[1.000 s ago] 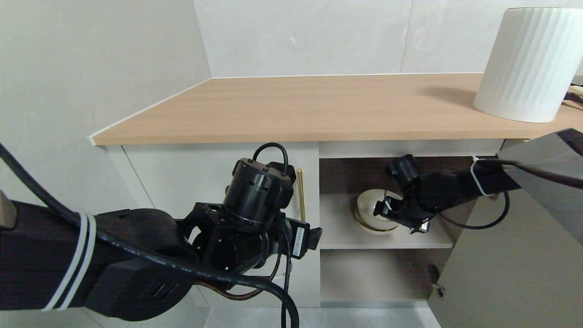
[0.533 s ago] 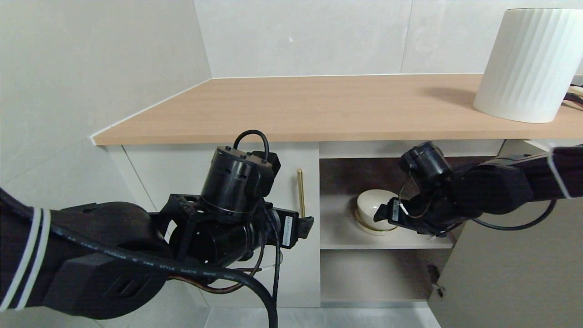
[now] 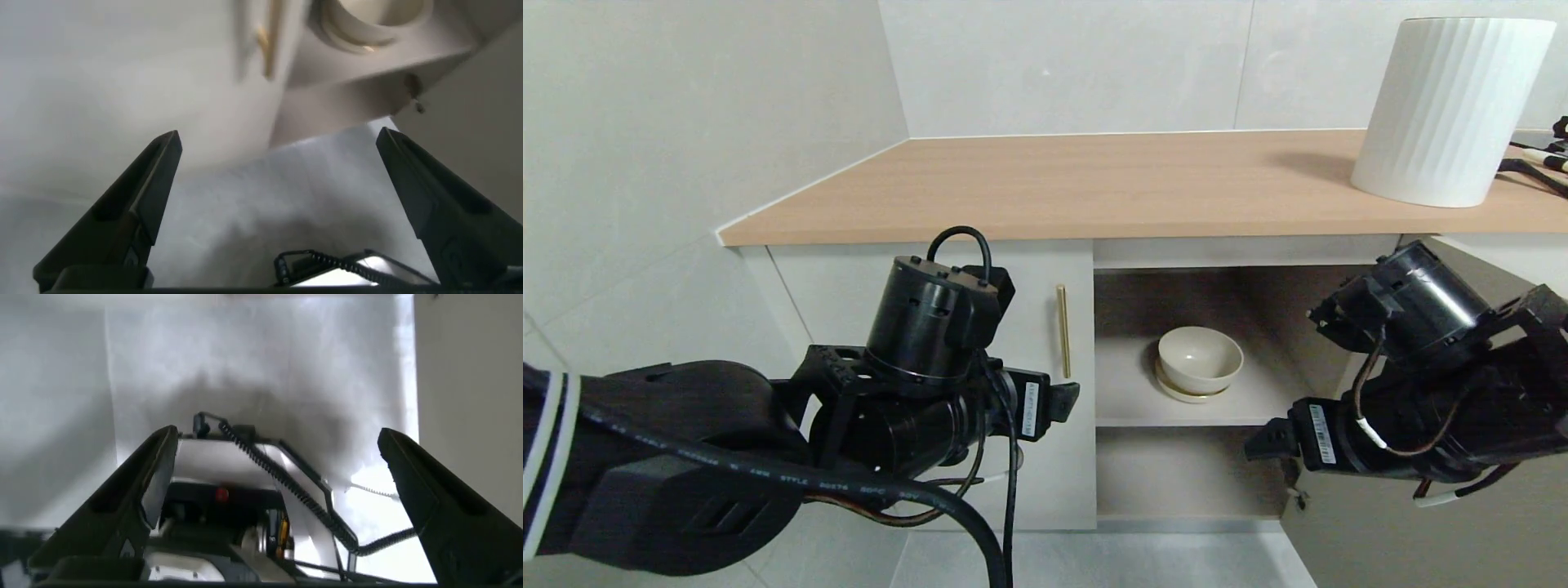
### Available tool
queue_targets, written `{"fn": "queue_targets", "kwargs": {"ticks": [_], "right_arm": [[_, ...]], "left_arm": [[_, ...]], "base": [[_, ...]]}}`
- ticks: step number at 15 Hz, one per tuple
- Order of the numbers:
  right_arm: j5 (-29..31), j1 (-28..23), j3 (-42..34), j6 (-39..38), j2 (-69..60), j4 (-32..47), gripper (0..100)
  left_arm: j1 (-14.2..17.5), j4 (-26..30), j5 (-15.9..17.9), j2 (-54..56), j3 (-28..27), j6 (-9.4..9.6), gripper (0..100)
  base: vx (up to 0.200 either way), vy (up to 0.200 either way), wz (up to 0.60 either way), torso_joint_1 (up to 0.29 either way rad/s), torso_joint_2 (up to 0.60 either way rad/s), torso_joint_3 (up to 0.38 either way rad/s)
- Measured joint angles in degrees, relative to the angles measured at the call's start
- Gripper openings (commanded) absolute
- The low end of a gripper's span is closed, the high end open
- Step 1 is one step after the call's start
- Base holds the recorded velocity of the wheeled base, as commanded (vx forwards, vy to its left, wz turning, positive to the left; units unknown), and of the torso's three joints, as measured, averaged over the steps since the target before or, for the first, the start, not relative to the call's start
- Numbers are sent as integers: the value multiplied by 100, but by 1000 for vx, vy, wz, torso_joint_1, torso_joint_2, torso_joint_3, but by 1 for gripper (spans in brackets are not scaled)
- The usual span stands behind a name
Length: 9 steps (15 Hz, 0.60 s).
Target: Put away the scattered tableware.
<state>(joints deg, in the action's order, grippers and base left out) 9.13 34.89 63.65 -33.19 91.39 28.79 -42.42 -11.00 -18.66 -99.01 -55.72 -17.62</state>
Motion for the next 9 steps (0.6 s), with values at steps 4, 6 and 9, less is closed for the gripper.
{"fn": "queue_targets", "kwargs": {"ticks": [4, 6, 9], "right_arm": [[23, 168, -191, 7, -212, 5, 100], [26, 184, -222, 16, -247, 2, 100], [55, 210, -254, 16, -286, 18, 100]], "left_arm": [[17, -4, -30, 11, -9, -4, 100], [28, -4, -41, 0, -9, -4, 100], [21, -6, -41, -10, -9, -4, 100]], "base": [[-200, 0, 0, -1, 1, 4], [-200, 0, 0, 2, 2, 5], [-200, 0, 0, 4, 1, 2]]}}
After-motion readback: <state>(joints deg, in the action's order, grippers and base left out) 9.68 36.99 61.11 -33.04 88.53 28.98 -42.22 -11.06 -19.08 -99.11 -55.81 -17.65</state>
